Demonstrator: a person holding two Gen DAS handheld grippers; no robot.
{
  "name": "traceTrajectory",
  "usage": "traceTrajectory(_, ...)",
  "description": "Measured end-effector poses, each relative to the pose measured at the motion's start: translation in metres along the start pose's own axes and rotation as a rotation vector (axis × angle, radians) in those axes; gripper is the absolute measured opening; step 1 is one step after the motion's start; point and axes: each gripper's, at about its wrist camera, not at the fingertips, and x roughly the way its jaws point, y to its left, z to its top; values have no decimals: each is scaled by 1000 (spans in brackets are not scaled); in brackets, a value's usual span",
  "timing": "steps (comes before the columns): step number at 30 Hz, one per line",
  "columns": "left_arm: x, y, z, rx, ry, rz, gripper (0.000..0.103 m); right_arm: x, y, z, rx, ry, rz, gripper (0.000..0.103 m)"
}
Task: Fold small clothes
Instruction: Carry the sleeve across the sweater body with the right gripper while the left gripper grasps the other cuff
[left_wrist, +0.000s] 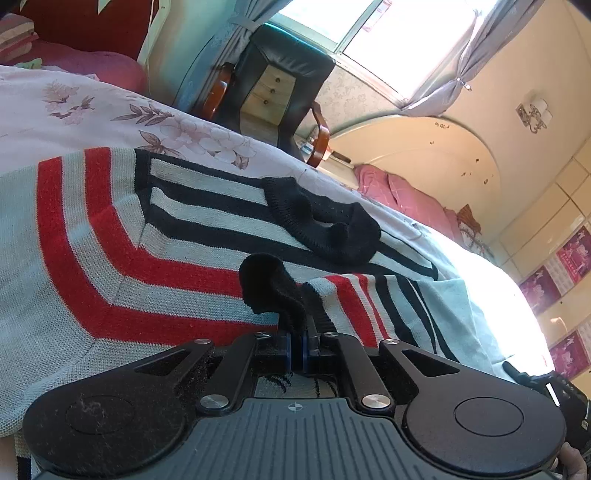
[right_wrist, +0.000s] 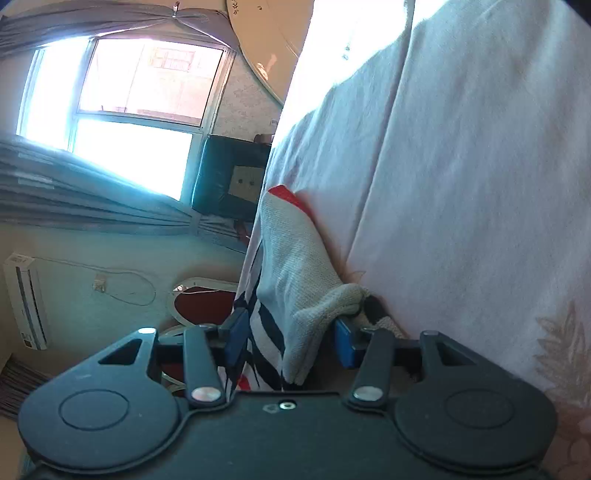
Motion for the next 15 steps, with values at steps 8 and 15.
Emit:
traceTrajectory(8,5,1,-12,20,21,70,5,17,16,-9,-275,42,-181,5)
traceTrajectory(15,2,-3,-16,49,6,97,5,18,36,-14,-409,52,-230,6)
